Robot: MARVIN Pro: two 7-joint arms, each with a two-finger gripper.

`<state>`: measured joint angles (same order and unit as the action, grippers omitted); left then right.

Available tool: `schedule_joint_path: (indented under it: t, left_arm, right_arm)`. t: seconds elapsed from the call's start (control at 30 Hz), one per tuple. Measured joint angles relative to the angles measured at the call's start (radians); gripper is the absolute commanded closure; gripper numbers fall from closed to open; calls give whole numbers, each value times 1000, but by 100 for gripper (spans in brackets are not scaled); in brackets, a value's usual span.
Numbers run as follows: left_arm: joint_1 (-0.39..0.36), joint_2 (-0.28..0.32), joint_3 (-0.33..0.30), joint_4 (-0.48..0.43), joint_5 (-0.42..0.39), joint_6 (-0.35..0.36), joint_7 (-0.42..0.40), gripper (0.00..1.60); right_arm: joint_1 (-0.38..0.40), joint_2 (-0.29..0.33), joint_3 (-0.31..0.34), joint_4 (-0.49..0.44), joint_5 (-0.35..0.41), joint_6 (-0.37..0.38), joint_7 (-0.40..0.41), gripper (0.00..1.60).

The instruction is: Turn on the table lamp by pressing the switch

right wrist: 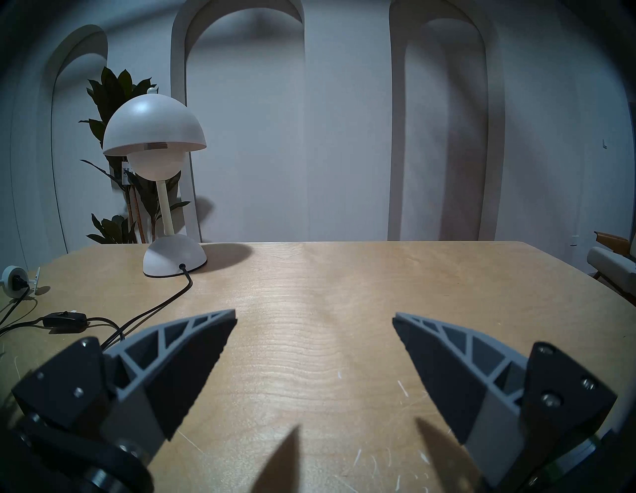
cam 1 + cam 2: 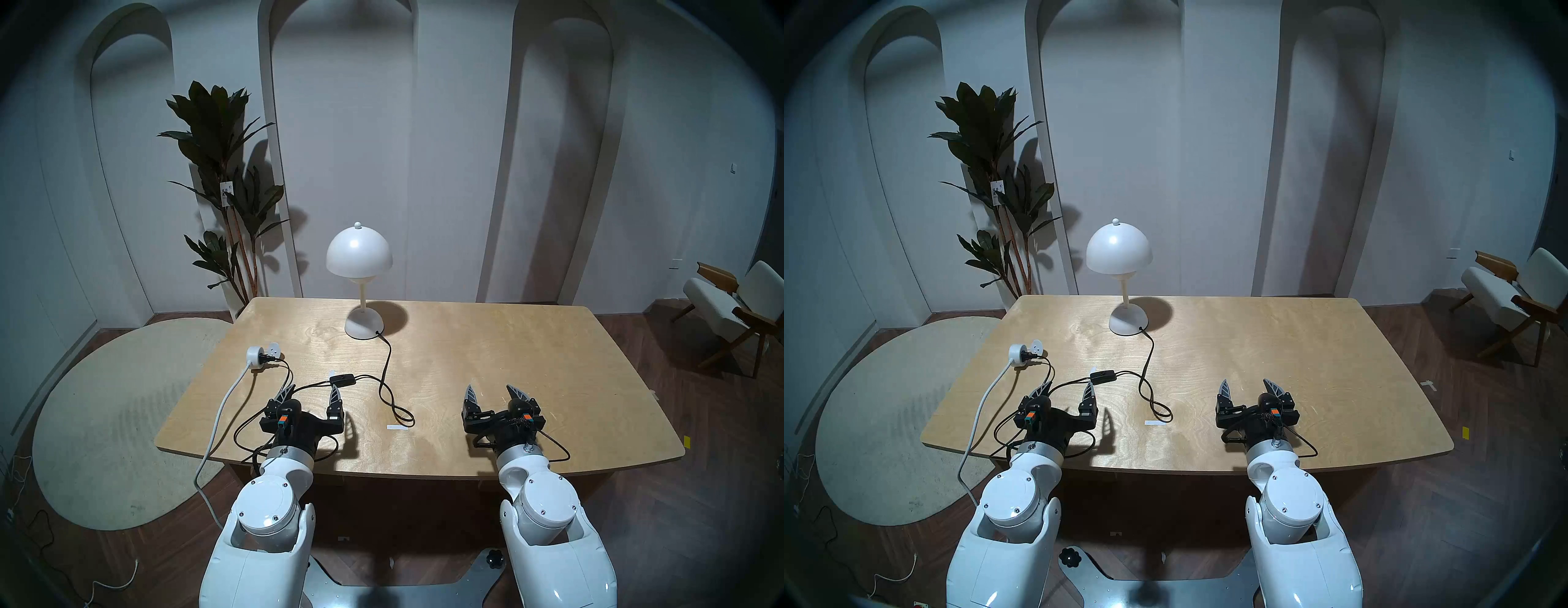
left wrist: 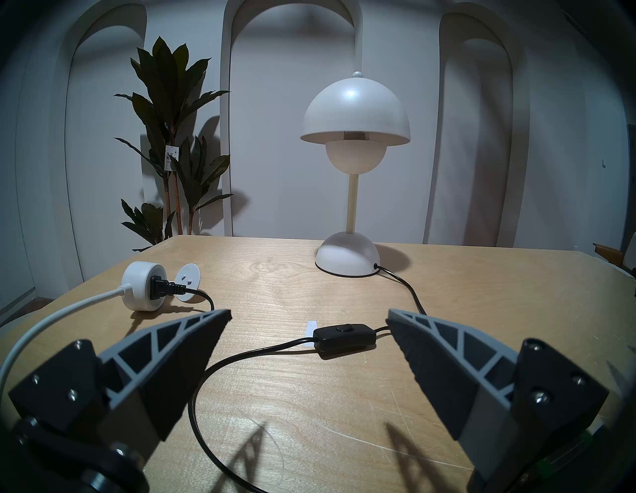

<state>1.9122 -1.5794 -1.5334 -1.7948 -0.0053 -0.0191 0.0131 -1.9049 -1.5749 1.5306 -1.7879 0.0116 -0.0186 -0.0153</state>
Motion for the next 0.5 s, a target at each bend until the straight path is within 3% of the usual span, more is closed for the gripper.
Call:
schedule_joint_path:
  t: [0.5]
  left_arm:
    - [0,0,0,0,0,0,0,0]
  right_arm:
    - [0,0,0,1,1,0,0,0]
